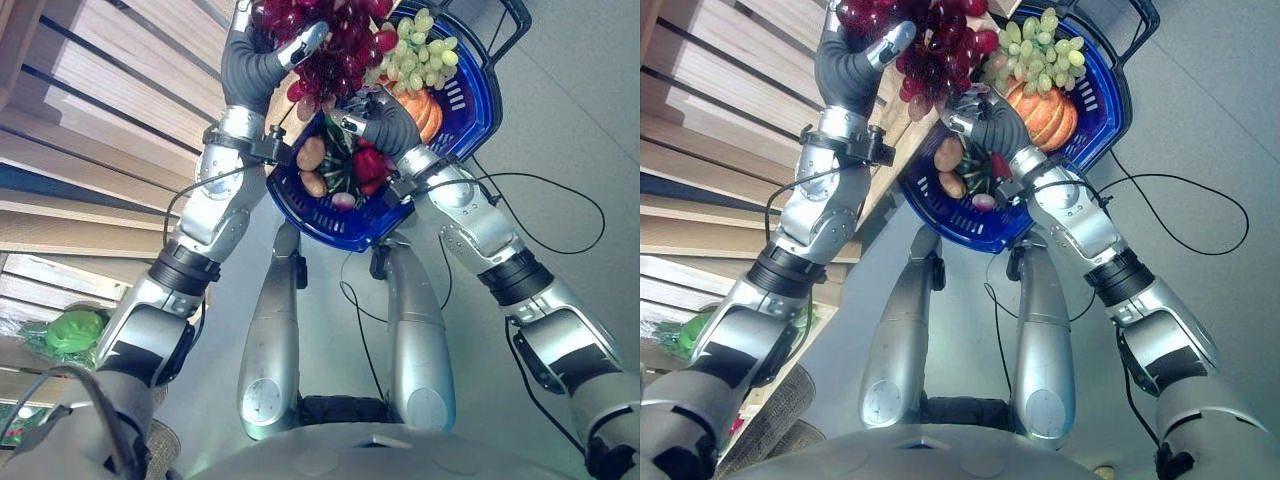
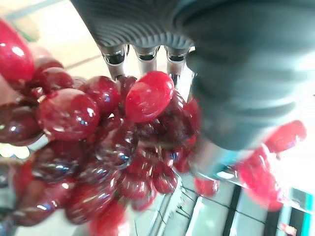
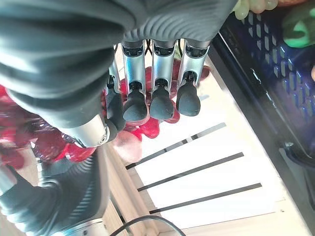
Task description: Pick up fruits and vegetables into the basket
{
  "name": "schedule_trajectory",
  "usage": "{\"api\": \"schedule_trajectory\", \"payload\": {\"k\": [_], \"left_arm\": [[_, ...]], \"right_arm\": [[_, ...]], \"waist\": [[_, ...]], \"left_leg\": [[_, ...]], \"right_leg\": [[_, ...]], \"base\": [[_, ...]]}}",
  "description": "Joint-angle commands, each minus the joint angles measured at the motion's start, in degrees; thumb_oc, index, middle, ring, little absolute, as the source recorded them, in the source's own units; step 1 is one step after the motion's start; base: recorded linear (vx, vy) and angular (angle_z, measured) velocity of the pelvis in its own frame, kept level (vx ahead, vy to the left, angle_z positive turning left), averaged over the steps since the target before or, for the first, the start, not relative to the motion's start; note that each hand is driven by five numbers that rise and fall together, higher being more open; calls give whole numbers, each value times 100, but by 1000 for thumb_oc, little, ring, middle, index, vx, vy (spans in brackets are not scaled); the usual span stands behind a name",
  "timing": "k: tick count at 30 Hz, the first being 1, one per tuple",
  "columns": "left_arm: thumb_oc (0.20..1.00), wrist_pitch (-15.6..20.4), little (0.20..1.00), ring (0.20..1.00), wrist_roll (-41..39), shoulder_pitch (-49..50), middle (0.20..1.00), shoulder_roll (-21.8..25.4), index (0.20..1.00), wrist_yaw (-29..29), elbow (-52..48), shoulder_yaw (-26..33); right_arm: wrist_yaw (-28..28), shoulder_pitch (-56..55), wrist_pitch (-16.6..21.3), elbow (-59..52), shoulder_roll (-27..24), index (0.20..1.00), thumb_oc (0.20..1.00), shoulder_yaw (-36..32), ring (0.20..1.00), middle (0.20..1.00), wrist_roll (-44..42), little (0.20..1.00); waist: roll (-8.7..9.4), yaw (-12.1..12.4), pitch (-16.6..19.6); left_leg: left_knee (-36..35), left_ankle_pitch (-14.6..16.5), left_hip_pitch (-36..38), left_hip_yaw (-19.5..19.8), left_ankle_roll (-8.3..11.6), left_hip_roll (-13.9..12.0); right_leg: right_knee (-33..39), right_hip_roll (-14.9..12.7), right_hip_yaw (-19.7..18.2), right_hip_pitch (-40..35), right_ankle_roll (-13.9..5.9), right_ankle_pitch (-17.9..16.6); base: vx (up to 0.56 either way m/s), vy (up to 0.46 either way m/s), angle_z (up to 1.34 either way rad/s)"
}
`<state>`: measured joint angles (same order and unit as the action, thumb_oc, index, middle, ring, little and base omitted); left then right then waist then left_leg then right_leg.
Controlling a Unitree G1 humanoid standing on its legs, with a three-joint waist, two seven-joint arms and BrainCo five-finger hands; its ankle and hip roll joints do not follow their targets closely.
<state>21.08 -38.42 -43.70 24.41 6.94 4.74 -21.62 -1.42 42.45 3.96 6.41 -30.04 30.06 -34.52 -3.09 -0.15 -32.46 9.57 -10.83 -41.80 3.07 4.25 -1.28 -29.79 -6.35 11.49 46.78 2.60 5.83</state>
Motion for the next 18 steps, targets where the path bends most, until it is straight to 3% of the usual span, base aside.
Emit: {"api": "schedule_trajectory", "payload": {"k": [1, 4, 5, 6, 10, 12, 15, 18], "left_arm": [[200, 598, 200, 200, -41, -93, 200, -98, 200, -198, -645, 142], [200, 651, 200, 200, -94, -158, 200, -107, 200, -189, -569, 148], [200, 641, 200, 200, -118, -160, 200, -113, 200, -191, -568, 159], [200, 646, 200, 200, -124, -170, 200, -112, 200, -199, -562, 168], [200, 674, 200, 200, -158, -183, 200, -129, 200, -228, -527, 186], [200, 687, 200, 200, -174, -181, 200, -122, 200, -263, -516, 192], [200, 679, 200, 200, -193, -190, 200, -126, 200, -271, -545, 193], [200, 693, 200, 200, -219, -182, 200, -128, 200, -324, -536, 204]], "right_arm": [[-19, -2, 470, -625, 298, 200, 200, -118, 200, 200, 7, 200], [-12, 2, 473, -592, 321, 225, 225, -125, 225, 225, -2, 225], [-1, 3, 471, -591, 325, 341, 341, -127, 341, 341, -3, 341], [13, 8, 465, -598, 324, 555, 555, -130, 555, 555, -9, 555], [1, 18, 433, -609, 351, 457, 457, -144, 457, 457, 20, 457], [-13, 15, 444, -598, 347, 357, 357, -144, 357, 357, 10, 357], [-28, 17, 435, -586, 356, 325, 325, -147, 325, 325, 21, 325], [-26, 19, 416, -602, 358, 200, 200, -157, 200, 200, 34, 200]], "waist": [[267, 63, 266], [277, 48, 266], [278, 47, 266], [279, 45, 266], [284, 39, 266], [282, 41, 266], [275, 39, 266], [273, 38, 266]], "left_leg": [[532, 683, 34, -334, -193, 348], [537, 686, 35, -335, -194, 344], [536, 687, 37, -335, -193, 344], [532, 686, 40, -340, -193, 345], [532, 690, 44, -335, -194, 348], [531, 690, 49, -334, -194, 348], [540, 692, 49, -334, -191, 347], [531, 693, 59, -334, -188, 346]], "right_leg": [[1290, 126, -101, -527, -714, -807], [1281, 138, -121, -520, -711, -802], [1284, 139, -122, -524, -711, -800], [1285, 142, -123, -524, -712, -800], [1284, 150, -131, -522, -710, -803], [1288, 146, -129, -530, -714, -804], [1279, 140, -134, -529, -716, -802], [1282, 139, -137, -535, -717, -802]], "base": [[0, 0, 0], [0, 0, 0], [0, 0, 0], [0, 0, 0], [0, 0, 0], [0, 0, 0], [0, 0, 0], [0, 0, 0]]}}
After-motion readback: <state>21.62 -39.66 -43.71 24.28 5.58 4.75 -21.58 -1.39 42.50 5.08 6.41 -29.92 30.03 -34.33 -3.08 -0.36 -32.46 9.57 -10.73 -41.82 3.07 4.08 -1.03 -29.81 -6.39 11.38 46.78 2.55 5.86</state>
